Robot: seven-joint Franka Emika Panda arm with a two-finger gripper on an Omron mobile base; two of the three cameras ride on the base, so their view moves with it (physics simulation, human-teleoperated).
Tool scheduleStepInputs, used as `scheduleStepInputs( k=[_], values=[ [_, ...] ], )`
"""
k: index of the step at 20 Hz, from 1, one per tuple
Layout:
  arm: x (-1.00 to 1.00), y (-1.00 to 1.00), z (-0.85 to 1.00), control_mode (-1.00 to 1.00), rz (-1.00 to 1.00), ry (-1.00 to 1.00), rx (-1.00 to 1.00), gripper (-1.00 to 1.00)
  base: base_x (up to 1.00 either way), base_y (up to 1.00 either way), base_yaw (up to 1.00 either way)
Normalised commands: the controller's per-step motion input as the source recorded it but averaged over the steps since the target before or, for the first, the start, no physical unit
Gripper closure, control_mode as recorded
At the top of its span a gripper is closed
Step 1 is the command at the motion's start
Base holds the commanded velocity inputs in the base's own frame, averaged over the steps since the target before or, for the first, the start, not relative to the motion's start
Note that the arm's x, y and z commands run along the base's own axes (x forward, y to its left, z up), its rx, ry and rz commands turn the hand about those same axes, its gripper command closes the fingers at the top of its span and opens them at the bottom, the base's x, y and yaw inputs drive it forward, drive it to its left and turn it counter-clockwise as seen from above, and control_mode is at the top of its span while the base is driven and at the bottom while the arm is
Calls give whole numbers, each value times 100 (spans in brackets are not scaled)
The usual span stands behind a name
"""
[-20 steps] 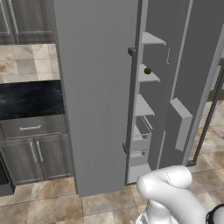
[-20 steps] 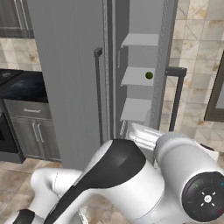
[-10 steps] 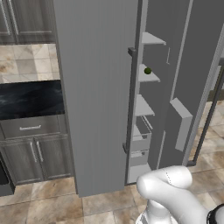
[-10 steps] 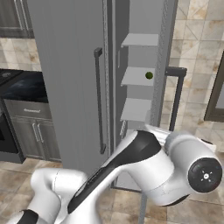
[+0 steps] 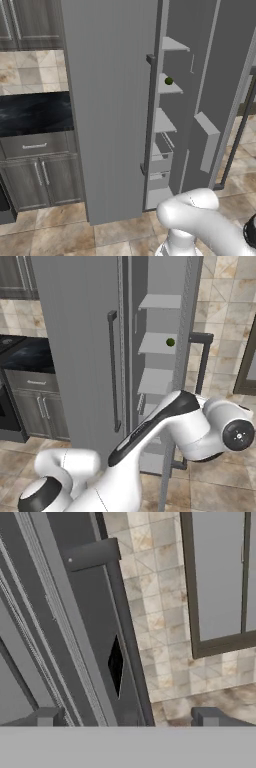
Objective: Pick up the frozen fish from the freezer, place it on any shelf in the fridge, and close the fridge and freezer doors when done.
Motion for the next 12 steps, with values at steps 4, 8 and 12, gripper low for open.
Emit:
scheduleStepInputs(
  k=[4,8,12],
  values=[
    [65,-49,-5,-100,0,0,0,-100,0,0,0],
    [59,-50,-14,-100,1,0,0,-100,0,0,0],
    [39,-43,-15,-100,4,0,0,-100,0,0,0]
  ],
)
